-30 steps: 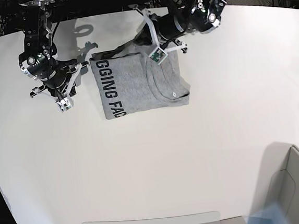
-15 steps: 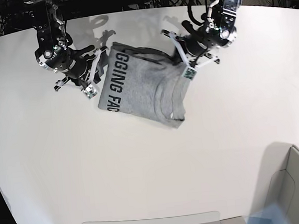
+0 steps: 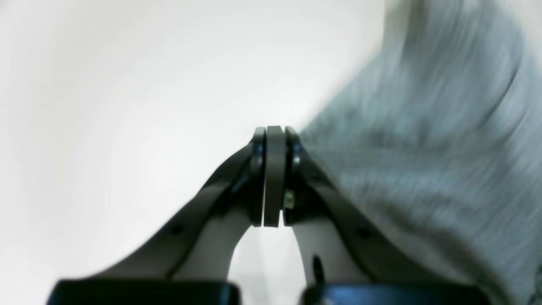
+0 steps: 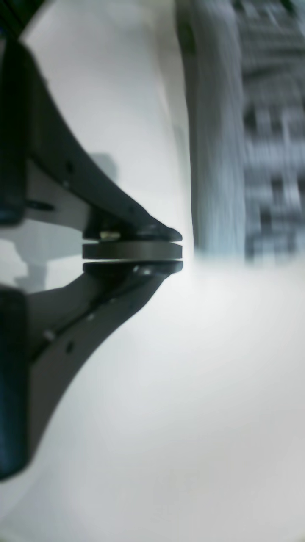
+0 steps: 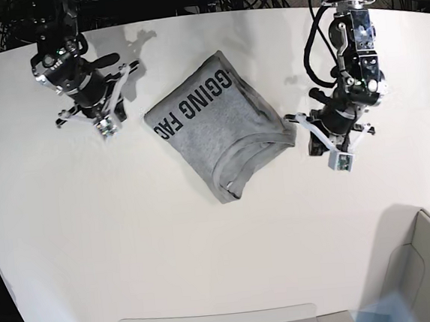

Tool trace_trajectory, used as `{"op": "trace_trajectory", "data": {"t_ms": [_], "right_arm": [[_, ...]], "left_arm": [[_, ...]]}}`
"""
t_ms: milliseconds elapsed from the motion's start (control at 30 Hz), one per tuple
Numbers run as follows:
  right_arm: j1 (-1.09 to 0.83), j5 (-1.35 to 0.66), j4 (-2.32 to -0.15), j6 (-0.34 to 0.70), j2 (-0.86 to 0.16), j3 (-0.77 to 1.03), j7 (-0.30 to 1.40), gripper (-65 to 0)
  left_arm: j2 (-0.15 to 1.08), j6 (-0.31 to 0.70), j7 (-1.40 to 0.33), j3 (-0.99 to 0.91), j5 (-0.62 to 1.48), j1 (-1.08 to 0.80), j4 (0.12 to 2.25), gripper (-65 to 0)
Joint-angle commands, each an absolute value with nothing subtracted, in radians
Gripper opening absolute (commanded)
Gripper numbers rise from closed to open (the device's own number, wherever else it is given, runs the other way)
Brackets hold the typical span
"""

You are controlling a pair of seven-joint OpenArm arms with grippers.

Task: Fold the T-shirt properly
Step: 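Grasp the folded shirt's sides with both grippers and rotate it, then push the folded shirt across the table with the left gripper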

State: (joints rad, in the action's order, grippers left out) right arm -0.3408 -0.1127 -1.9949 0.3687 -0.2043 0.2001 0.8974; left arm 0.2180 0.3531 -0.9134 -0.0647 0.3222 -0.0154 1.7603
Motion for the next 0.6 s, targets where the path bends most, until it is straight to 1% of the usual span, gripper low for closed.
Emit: {"op": "trace_trajectory", "data": {"t_ms": [0,100,267,333,433,567], "right_arm": [[-0.329,-0.117,-2.015,0.375,-0.209,0.234,0.885,-65.0],[-0.317,-0.117,-2.012,0.375,-0.209,0.335,0.885,-65.0],[-0.306,-0.117,-2.006,0.375,-0.209,0.452,0.891,-65.0],[-0.306,-0.117,-2.000,0.375,-0.216,0.479,0.888,-65.0],[-0.306,-0.117,-1.982,0.377,-0.219,0.498,0.886,-65.0],[-0.308,-0.117,-1.980,0.377,-0.217,0.495,0.886,-65.0]], "left_arm": [[0.211,0.354,-0.895,-0.082,0.331,-0.002,1.811,-65.0],[0.196,0.358,-0.905,-0.019,0.331,-0.045,1.893,-65.0],[0.202,0.358,-0.891,0.298,0.326,-0.124,1.922,-65.0],[0.202,0.355,-0.891,0.433,0.326,-0.136,1.931,-65.0],[0.203,0.352,-0.891,0.575,0.325,-0.133,1.934,-65.0],[0.205,0.354,-0.903,0.680,0.237,-0.130,1.877,-65.0]]}}
